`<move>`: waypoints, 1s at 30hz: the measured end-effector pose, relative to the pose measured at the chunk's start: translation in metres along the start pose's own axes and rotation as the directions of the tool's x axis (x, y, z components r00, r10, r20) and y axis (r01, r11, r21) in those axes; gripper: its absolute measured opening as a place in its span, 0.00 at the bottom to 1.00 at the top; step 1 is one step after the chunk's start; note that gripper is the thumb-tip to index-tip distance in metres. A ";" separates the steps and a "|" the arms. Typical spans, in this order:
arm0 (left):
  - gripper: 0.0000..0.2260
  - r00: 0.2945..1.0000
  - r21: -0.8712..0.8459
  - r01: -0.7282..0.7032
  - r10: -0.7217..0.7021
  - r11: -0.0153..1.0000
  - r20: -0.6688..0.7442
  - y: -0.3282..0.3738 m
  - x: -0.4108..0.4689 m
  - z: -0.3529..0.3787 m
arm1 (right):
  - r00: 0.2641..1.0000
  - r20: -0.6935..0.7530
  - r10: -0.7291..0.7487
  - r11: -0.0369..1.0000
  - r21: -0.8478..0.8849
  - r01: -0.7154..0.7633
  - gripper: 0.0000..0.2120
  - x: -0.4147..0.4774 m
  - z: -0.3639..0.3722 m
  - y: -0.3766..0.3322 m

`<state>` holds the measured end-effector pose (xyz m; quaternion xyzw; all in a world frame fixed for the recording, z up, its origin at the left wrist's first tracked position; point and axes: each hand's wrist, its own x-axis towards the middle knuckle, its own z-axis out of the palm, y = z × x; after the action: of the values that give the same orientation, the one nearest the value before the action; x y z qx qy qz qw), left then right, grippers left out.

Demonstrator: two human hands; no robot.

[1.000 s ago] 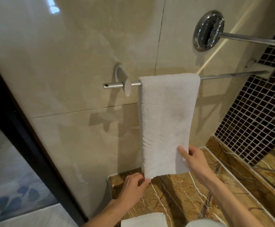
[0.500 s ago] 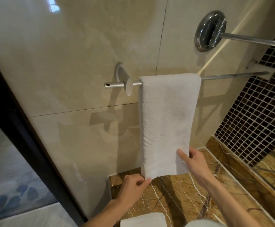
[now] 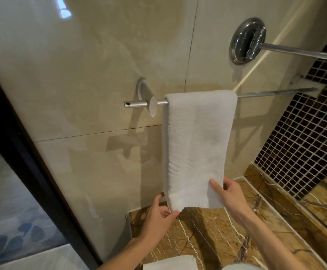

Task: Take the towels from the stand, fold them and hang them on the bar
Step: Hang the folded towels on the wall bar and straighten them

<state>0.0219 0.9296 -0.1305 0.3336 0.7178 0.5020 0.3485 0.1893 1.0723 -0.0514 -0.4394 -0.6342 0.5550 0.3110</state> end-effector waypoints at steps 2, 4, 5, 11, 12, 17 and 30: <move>0.27 0.999 0.041 -0.011 0.009 0.999 0.051 -0.004 0.002 0.000 | 1.000 -0.005 0.010 1.000 -0.008 -0.010 0.08 -0.001 0.000 0.000; 0.14 0.997 0.105 -0.034 0.026 0.994 0.074 -0.005 0.003 0.000 | 1.000 -0.008 0.015 1.000 -0.017 -0.015 0.08 -0.002 0.000 0.000; 0.11 0.997 0.133 -0.046 0.037 0.990 0.069 -0.006 0.004 0.001 | 1.000 -0.011 0.014 1.000 -0.021 -0.014 0.08 -0.001 0.001 0.001; 0.07 0.994 0.169 -0.103 0.096 0.980 0.046 -0.009 0.016 0.000 | 0.999 -0.038 0.011 0.999 -0.030 -0.013 0.07 0.000 -0.003 0.004; 0.07 0.994 0.162 -0.110 0.105 0.981 0.041 -0.008 0.018 0.000 | 0.999 -0.043 0.014 0.999 -0.035 -0.016 0.07 0.000 -0.003 0.005; 0.08 0.988 0.107 -0.150 0.147 0.983 0.041 -0.005 0.021 0.002 | 0.997 -0.062 0.041 0.999 -0.031 -0.043 0.06 0.003 -0.001 0.004; 0.02 0.989 0.146 -0.145 0.137 0.979 0.063 -0.008 0.030 0.008 | 0.910 -0.241 -0.337 0.910 -0.332 0.249 0.18 -0.009 0.005 -0.058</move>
<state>0.0116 0.9564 -0.1453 0.4220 0.7186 0.4612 0.3048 0.1766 1.0624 0.0050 -0.4565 -0.7156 0.3299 0.4131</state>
